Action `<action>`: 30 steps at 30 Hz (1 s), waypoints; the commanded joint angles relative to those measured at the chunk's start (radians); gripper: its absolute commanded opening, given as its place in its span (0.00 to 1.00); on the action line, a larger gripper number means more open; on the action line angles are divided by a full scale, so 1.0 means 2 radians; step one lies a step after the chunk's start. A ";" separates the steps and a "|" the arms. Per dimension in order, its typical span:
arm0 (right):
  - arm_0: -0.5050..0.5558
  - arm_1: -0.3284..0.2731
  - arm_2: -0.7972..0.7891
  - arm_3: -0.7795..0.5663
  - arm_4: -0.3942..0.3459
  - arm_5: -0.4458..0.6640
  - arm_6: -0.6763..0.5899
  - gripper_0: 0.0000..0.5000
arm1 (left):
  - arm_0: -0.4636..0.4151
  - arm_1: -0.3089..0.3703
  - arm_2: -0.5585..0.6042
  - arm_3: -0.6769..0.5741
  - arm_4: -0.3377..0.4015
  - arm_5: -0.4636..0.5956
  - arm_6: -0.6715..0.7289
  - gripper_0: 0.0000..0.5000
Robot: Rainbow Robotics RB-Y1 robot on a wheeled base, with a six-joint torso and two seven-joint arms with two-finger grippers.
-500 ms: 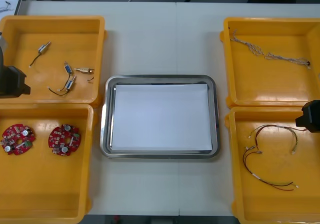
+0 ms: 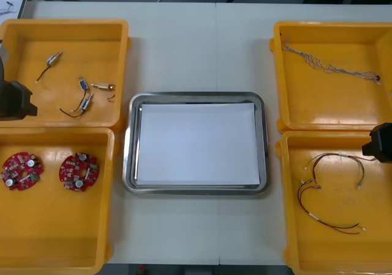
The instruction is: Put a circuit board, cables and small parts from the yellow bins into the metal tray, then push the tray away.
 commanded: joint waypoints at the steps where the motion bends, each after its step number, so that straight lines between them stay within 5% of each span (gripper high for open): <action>1: 0.006 -0.006 -0.015 -0.014 -0.001 -0.003 0.002 1.00 | 0.007 0.022 0.015 -0.014 -0.004 -0.005 -0.048 1.00; 30: 0.006 -0.006 -0.015 -0.014 -0.001 -0.003 0.002 1.00 | 0.007 0.022 0.015 -0.014 -0.004 -0.005 -0.048 1.00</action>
